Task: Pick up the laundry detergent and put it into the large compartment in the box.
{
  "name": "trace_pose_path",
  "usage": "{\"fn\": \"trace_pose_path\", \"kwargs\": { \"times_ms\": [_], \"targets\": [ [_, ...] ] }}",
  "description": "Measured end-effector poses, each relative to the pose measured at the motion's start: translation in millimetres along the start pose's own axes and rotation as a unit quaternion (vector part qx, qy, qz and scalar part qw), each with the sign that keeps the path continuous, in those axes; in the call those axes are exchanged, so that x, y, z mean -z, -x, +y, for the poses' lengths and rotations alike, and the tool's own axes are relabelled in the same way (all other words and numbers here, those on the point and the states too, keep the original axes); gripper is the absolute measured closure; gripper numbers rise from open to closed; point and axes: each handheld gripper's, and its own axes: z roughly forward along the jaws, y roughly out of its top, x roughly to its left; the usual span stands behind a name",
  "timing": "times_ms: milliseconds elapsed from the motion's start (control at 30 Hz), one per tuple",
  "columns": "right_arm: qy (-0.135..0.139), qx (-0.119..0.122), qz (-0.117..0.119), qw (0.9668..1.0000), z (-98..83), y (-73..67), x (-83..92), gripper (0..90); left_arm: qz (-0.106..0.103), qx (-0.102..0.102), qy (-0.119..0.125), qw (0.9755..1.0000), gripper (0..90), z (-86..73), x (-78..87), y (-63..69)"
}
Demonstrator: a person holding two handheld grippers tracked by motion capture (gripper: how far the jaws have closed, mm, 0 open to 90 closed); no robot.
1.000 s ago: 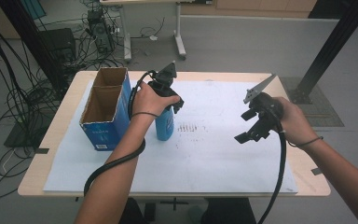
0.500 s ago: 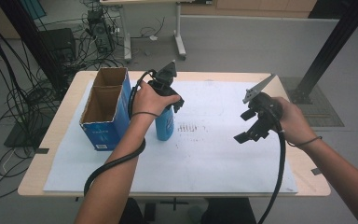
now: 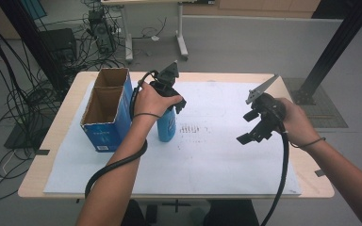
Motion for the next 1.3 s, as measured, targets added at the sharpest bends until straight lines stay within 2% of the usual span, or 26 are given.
{"fn": "trace_pose_path", "kwargs": {
  "times_ms": [1300],
  "targets": [
    [-0.002, 0.002, 0.000, 1.0000, 2.2, -0.9, -0.8, 2.9, -0.004, 0.008, -0.003, 1.0000, 10.2, -0.5, -0.7, -4.5]
  ]
}}
